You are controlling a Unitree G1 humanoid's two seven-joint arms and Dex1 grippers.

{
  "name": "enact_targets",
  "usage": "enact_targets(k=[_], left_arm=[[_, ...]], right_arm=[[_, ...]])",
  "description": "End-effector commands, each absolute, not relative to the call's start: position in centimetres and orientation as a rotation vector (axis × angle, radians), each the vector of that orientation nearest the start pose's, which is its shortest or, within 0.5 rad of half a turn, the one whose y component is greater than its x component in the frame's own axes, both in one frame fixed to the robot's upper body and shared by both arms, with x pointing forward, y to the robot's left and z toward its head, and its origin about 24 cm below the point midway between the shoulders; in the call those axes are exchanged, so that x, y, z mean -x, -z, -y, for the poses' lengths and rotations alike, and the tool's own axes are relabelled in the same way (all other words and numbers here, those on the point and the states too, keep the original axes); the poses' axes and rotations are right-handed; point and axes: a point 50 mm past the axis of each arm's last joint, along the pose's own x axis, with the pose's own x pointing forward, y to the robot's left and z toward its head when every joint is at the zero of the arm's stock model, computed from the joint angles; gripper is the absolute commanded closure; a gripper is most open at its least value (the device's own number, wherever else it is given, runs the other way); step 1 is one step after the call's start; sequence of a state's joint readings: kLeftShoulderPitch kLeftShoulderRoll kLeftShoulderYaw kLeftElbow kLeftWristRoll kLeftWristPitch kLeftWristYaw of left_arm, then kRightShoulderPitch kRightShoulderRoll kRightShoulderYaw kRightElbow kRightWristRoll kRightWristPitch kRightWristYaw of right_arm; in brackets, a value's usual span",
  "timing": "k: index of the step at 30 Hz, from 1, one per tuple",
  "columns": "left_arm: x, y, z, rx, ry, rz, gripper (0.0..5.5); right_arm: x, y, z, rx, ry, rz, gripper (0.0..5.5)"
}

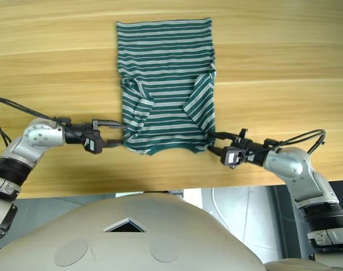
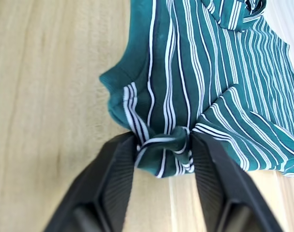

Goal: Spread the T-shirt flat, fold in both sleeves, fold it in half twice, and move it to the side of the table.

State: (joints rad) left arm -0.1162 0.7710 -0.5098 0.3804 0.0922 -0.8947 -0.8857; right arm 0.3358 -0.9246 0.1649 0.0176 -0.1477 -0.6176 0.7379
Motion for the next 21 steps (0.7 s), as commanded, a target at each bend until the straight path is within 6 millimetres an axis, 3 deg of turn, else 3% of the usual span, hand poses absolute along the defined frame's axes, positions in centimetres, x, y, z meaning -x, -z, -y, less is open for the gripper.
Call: enact_targets(k=[1,7,11,21], left_arm=[[-16.18,1.92,-20.31,-0.924,1.726,-0.208,2.92],[-16.13,1.89,-20.21,-0.923,1.747,-0.203,2.92],[-16.01,1.85,-20.18,-0.920,1.766,-0.201,2.92],[-15.94,1.69,-20.27,-0.908,1.785,-0.197,4.52]], right_arm=[[-13.58,-1.23,24.93,0.964,-1.258,-0.371,4.30],[-13.64,-1.14,24.86,0.958,-1.259,-0.369,5.39],[-13.66,-1.21,24.83,0.958,-1.256,-0.364,5.43],[-13.84,-1.41,24.67,0.959,-1.253,-0.353,5.43]])
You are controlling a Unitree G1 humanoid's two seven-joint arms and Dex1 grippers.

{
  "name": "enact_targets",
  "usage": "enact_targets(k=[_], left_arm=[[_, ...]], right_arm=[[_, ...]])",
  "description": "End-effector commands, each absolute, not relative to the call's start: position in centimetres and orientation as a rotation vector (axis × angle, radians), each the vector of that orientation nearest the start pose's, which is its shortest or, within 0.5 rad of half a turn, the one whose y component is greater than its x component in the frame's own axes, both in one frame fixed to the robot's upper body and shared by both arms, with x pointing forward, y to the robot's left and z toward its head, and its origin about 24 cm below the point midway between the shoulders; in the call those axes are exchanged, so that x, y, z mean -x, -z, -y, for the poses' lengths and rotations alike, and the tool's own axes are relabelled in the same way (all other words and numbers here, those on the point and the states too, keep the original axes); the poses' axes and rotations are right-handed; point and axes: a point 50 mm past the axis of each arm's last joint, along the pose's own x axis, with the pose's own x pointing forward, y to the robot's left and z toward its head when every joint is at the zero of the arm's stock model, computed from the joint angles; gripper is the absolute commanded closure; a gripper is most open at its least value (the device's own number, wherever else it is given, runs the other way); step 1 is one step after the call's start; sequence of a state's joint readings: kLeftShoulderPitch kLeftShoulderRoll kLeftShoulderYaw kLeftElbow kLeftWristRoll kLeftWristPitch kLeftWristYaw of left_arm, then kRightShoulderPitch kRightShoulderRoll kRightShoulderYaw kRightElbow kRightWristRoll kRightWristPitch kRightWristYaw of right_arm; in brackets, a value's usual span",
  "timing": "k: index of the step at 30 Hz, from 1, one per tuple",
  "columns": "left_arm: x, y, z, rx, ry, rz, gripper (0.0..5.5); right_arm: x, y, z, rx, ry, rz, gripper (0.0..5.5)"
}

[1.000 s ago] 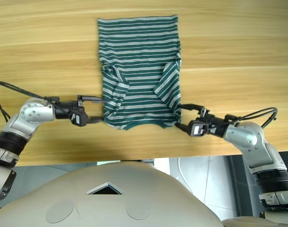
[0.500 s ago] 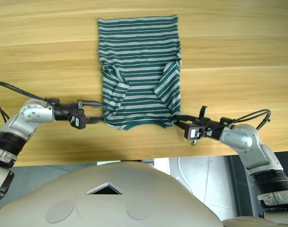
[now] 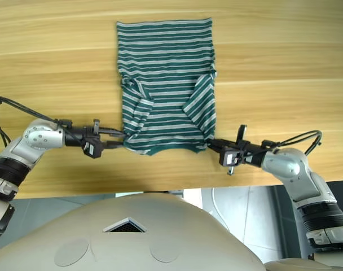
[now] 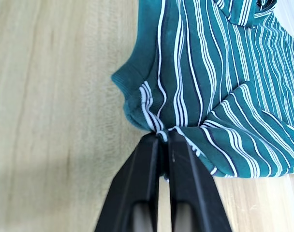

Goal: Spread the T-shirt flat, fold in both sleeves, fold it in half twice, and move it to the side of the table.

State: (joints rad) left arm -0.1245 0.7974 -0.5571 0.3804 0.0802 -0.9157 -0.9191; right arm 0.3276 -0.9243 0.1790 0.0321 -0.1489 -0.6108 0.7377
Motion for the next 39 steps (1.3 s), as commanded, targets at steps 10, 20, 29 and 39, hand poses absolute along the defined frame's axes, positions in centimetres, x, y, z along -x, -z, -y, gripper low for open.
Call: enact_targets(k=[10,20,29,39], left_arm=[[-15.7,0.6,-20.0,-0.841,1.803,-0.141,5.50],[-16.5,-2.2,-21.4,-0.813,1.682,-0.045,5.50],[-14.3,-4.6,-23.1,-0.721,1.643,-0.045,5.50],[-11.7,-7.1,-21.3,-0.470,1.608,0.077,5.50]], right_arm=[[-13.5,-2.4,24.2,0.933,-1.273,-0.294,5.43],[-11.1,-7.2,23.1,0.870,-1.344,-0.024,5.43],[-9.6,-9.4,22.9,0.830,-1.354,0.071,5.43],[-9.9,-8.8,23.3,0.864,-1.364,0.012,5.43]])
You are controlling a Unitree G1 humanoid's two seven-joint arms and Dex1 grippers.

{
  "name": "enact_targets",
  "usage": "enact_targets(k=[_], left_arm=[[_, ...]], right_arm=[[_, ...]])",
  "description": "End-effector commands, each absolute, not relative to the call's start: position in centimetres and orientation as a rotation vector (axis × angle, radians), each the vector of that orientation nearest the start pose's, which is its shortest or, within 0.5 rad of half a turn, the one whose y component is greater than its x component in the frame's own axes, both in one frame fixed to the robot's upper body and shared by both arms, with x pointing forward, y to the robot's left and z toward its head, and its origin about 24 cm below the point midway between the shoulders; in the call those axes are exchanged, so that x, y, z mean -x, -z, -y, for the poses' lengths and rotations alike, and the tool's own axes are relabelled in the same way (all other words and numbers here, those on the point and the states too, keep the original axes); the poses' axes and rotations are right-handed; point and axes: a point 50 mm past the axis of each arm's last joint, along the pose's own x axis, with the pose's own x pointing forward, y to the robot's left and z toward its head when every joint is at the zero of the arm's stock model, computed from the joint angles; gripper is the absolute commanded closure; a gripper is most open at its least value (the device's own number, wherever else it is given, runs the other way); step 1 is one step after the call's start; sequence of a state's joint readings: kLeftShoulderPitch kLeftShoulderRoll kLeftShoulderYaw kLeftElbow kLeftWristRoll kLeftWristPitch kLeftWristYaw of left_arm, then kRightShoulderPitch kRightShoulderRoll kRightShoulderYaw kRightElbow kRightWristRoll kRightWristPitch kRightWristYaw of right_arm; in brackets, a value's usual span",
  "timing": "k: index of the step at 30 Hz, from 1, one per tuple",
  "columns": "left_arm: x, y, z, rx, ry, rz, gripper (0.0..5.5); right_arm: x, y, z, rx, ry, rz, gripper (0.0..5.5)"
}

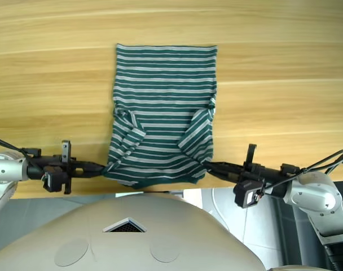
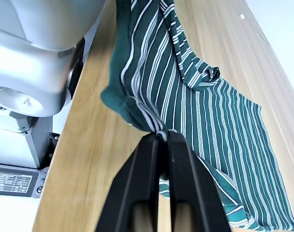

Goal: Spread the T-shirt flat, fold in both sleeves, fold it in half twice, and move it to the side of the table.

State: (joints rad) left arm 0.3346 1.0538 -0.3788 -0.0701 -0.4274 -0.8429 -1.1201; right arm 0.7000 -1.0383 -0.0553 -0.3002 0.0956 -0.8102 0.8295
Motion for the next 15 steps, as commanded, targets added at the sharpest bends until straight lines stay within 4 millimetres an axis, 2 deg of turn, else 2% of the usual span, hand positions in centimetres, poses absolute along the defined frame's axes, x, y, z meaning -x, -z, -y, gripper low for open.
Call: enact_targets(k=[1,5,8,12,15], left_arm=[[-11.9,-7.8,-21.3,-0.447,1.595,0.103,5.50],[-13.0,-9.4,-21.6,-0.394,1.531,0.162,5.50],[-15.5,-9.6,-21.7,-0.436,1.444,0.155,5.50],[-19.8,-7.9,-21.4,-0.520,1.325,0.060,5.50],[-21.1,-6.6,-20.9,-0.562,1.305,0.017,5.50]], right_arm=[[-10.0,-8.9,23.4,0.873,-1.364,0.013,5.43],[-10.3,-9.4,23.5,0.884,-1.346,0.031,5.43],[-11.9,-9.8,24.2,0.907,-1.280,0.027,5.43],[-15.3,-9.9,24.1,0.930,-1.143,0.038,5.43],[-17.8,-10.5,23.5,0.915,-1.058,0.074,5.43]])
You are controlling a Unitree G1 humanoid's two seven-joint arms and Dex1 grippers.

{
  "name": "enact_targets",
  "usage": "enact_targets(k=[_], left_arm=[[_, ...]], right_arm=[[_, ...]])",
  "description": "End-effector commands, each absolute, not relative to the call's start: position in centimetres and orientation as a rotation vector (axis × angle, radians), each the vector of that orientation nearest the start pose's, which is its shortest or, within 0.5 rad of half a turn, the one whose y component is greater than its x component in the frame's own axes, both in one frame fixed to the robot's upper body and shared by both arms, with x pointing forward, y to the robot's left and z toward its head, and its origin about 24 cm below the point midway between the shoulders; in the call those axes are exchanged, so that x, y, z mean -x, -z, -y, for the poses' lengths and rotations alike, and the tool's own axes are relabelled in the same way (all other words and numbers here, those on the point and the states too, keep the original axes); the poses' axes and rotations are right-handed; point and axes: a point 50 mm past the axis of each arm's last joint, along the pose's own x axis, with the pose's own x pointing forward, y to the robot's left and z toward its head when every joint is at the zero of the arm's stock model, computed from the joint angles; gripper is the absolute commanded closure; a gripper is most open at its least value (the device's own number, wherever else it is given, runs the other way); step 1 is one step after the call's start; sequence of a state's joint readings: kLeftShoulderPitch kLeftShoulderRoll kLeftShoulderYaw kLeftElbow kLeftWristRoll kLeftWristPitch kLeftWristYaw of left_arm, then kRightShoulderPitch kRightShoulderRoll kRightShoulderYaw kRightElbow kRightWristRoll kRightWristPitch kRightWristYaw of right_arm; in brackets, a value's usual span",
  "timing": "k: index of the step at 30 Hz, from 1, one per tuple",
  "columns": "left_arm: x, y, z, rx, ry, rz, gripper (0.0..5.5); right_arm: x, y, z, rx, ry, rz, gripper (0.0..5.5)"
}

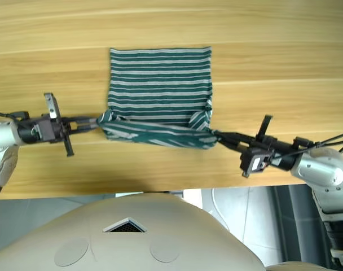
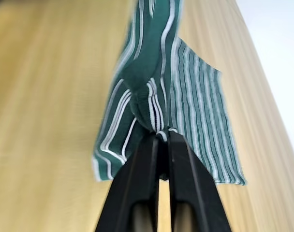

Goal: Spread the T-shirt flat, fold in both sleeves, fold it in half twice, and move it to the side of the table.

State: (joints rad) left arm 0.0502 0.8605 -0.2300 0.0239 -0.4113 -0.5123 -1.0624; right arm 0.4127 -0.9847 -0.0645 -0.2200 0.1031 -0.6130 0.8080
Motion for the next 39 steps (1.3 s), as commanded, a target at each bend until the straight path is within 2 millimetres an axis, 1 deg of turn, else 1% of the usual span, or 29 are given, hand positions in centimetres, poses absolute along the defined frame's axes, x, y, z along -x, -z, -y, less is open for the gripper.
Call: enact_targets(k=[1,5,8,10,14,17,19,22,25,27,31,34,36,39], left_arm=[[-21.4,-6.4,-20.8,-0.568,1.302,0.017,5.50],[-23.8,-6.5,-20.9,-0.565,1.233,0.003,5.50],[-25.4,-5.9,-20.8,-0.569,1.191,-0.031,5.50],[-26.6,-5.6,-20.8,-0.574,1.149,-0.050,5.50],[-29.3,-5.6,-20.6,-0.570,1.037,-0.060,5.50],[-30.6,-5.5,-20.6,-0.576,0.964,-0.062,5.50],[-31.3,-5.7,-20.2,-0.578,0.945,-0.038,5.50],[-32.6,-6.1,-19.6,-0.544,0.891,-0.012,5.50],[-33.8,-6.0,-19.7,-0.517,0.806,-0.033,5.50],[-34.4,-5.9,-19.7,-0.504,0.751,-0.050,5.50],[-35.1,-5.2,-19.3,-0.519,0.680,-0.093,5.50],[-35.5,-4.4,-18.4,-0.563,0.624,-0.134,5.50],[-35.7,-4.0,-17.9,-0.585,0.593,-0.153,5.50],[-35.8,-3.3,-16.9,-0.569,0.563,-0.185,5.50]], right_arm=[[-18.6,-10.7,23.4,0.911,-1.031,0.082,5.43],[-21.5,-10.7,22.6,0.905,-0.953,0.085,5.43],[-23.5,-10.5,22.0,0.910,-0.910,0.076,5.43],[-25.0,-10.2,21.2,0.926,-0.899,0.060,5.43],[-27.9,-9.5,20.5,0.970,-0.853,0.012,5.43],[-30.2,-9.8,19.2,0.965,-0.812,0.033,5.43],[-31.9,-9.7,18.5,0.965,-0.770,0.028,5.43],[-33.7,-9.6,18.5,0.953,-0.708,0.009,5.43],[-34.7,-9.3,18.1,0.947,-0.686,0.007,5.43],[-35.2,-8.7,17.9,0.943,-0.680,-0.012,5.43],[-35.6,-6.6,17.6,0.951,-0.675,-0.083,5.43],[-36.0,-5.2,17.0,0.926,-0.651,-0.139,5.43],[-36.2,-4.6,16.7,0.917,-0.633,-0.167,5.43],[-36.1,-3.3,16.4,0.895,-0.609,-0.229,5.43]])
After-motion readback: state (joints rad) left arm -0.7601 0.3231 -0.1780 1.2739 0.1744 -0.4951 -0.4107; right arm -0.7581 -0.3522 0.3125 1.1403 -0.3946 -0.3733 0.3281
